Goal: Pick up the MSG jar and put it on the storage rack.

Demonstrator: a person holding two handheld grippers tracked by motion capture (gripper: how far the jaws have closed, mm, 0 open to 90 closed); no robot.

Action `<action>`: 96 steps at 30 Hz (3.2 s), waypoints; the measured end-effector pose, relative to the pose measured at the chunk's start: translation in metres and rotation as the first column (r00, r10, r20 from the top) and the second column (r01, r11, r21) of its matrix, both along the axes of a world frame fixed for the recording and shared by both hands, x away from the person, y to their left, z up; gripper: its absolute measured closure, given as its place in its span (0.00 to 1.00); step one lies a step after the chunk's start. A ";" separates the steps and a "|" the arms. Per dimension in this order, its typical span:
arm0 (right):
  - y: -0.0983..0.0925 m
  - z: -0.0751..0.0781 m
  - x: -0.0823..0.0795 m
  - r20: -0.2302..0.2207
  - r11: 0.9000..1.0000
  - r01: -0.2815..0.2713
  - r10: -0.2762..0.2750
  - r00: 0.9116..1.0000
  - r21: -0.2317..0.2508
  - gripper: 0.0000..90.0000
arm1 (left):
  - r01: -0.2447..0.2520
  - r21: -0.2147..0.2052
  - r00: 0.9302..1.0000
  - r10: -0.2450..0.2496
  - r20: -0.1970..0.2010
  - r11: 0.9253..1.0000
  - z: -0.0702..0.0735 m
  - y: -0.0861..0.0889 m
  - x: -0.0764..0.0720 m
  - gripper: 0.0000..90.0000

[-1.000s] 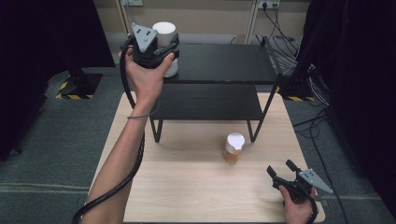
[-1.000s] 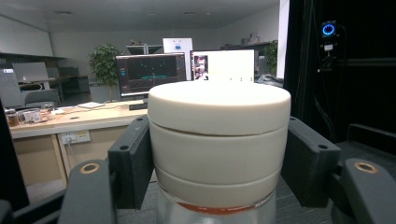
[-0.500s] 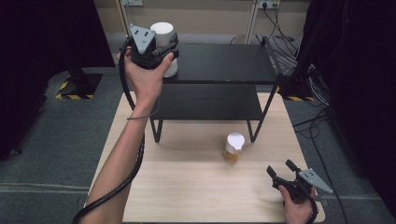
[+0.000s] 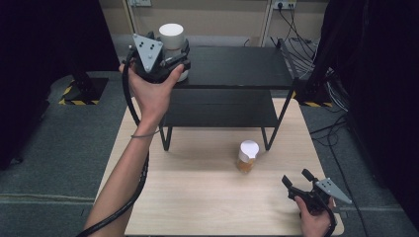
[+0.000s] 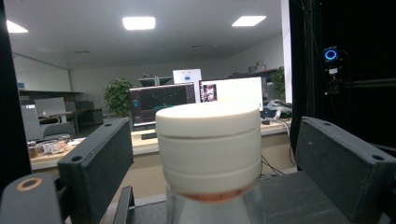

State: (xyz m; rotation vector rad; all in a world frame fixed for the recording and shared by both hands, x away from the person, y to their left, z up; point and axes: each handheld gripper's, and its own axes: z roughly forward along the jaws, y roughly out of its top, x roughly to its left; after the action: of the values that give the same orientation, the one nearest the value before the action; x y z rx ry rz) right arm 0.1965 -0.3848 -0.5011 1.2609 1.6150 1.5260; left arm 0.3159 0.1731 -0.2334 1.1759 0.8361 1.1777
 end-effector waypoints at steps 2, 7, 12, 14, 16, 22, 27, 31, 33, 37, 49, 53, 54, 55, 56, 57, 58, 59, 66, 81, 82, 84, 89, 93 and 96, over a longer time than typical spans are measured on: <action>0.000 0.000 0.000 0.001 1.000 0.000 0.000 1.000 -0.002 0.07 | 0.012 -0.003 1.000 -0.012 0.012 1.000 -0.004 0.004 -0.004 0.12; 0.000 0.000 0.000 0.000 1.000 -0.001 0.001 1.000 -0.003 0.07 | 0.036 -0.005 0.998 -0.036 0.048 0.999 -0.018 0.012 -0.017 0.12; 0.001 0.001 0.000 -0.003 1.000 0.001 -0.001 1.000 -0.004 0.07 | 0.054 -0.010 0.996 -0.053 0.069 0.999 -0.035 0.018 -0.028 0.12; 0.001 0.001 0.000 -0.004 1.000 0.001 -0.001 1.000 -0.005 0.07 | 0.065 -0.006 0.995 -0.065 0.071 0.998 -0.042 0.019 -0.032 0.12; 0.001 0.001 0.000 -0.002 1.000 0.001 -0.001 1.000 -0.007 0.07 | 0.072 -0.002 0.995 -0.072 0.074 0.997 -0.050 0.019 -0.037 0.12; 0.001 0.001 0.000 -0.003 1.000 0.001 -0.001 1.000 -0.006 0.07 | 0.096 0.001 0.993 -0.096 0.076 0.995 -0.066 0.022 -0.048 0.12; 0.002 0.001 0.000 -0.001 1.000 0.000 0.000 1.000 -0.009 0.07 | 0.113 0.007 0.992 -0.113 0.063 0.994 -0.079 0.025 -0.056 0.12; 0.002 0.001 0.000 0.000 1.000 0.000 0.000 1.000 -0.010 0.07 | 0.133 -0.005 0.989 -0.132 0.059 0.991 -0.091 0.029 -0.061 0.12; 0.002 0.001 0.000 0.000 1.000 0.002 -0.002 1.000 -0.008 0.07 | 0.140 -0.013 0.989 -0.140 0.051 0.990 -0.099 0.030 -0.064 0.12; 0.002 0.001 -0.001 0.002 1.000 0.002 -0.002 1.000 -0.010 0.07 | 0.148 -0.012 0.989 -0.148 0.032 0.989 -0.113 0.031 -0.070 0.12; 0.002 0.000 -0.001 0.006 1.000 0.003 -0.003 1.000 -0.011 0.07 | 0.168 -0.033 0.986 -0.168 0.005 0.985 -0.158 0.032 -0.091 0.12; 0.002 0.000 -0.001 0.006 1.000 0.003 -0.003 1.000 -0.011 0.07 | 0.175 -0.042 0.984 -0.176 -0.025 0.984 -0.172 0.034 -0.093 0.12; 0.002 0.000 -0.001 0.006 1.000 0.003 -0.003 1.000 -0.012 0.07 | 0.177 -0.046 0.983 -0.179 -0.032 0.983 -0.177 0.035 -0.093 0.12; 0.002 0.000 -0.001 0.007 1.000 0.004 -0.003 1.000 -0.012 0.07 | 0.187 -0.054 0.981 -0.189 -0.037 0.981 -0.183 0.037 -0.093 0.12; 0.002 0.000 -0.001 0.007 1.000 0.004 -0.003 1.000 -0.012 0.07 | 0.211 -0.068 0.976 -0.214 -0.035 0.975 -0.189 0.040 -0.092 0.11; 0.002 0.000 -0.001 0.007 1.000 0.004 -0.004 1.000 -0.012 0.07 | 0.230 -0.084 0.972 -0.234 -0.038 0.969 -0.195 0.042 -0.092 0.11; 0.002 0.000 -0.001 0.008 1.000 0.004 -0.004 1.000 -0.012 0.07 | 0.241 -0.093 0.968 -0.245 -0.044 0.966 -0.200 0.043 -0.092 0.10; 0.002 0.000 -0.001 0.008 1.000 0.004 -0.004 1.000 -0.013 0.07 | 0.246 -0.098 0.967 -0.251 -0.046 0.964 -0.203 0.044 -0.092 0.10; 0.003 0.000 -0.002 0.009 1.000 0.004 -0.004 1.000 -0.016 0.07 | 0.243 -0.112 0.961 -0.255 -0.104 0.963 -0.228 0.044 -0.097 0.09; 0.003 0.000 -0.002 0.009 1.000 0.005 -0.005 1.000 -0.018 0.07 | 0.198 -0.101 0.945 -0.217 -0.245 0.975 -0.274 0.036 -0.103 0.08; 0.003 0.000 -0.001 0.008 1.000 0.004 -0.004 1.000 -0.018 0.07 | 0.190 -0.102 0.946 -0.210 -0.247 0.976 -0.276 0.035 -0.103 0.08; 0.003 0.000 -0.001 0.006 1.000 0.008 -0.007 1.000 -0.015 0.07 | 0.183 -0.105 0.943 -0.205 -0.263 0.977 -0.279 0.036 -0.102 0.08; 0.003 0.000 -0.001 0.007 1.000 0.003 -0.003 1.000 -0.018 0.07 | 0.183 -0.097 0.937 -0.203 -0.286 0.978 -0.284 0.035 -0.102 0.08; 0.003 0.000 -0.001 0.009 1.000 0.003 -0.002 1.000 -0.021 0.07 | 0.187 -0.090 0.934 -0.205 -0.294 0.978 -0.285 0.035 -0.101 0.08; 0.003 0.001 -0.001 0.007 1.000 0.001 0.000 1.000 -0.024 0.07 | 0.190 -0.093 0.930 -0.209 -0.302 0.977 -0.287 0.036 -0.100 0.08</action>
State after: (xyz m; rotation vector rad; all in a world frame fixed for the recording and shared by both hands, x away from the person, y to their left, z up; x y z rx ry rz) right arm 0.1956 -0.3814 -0.5002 1.2418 1.6240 1.5046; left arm 0.2156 0.2088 -0.5206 1.3817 0.9558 0.8046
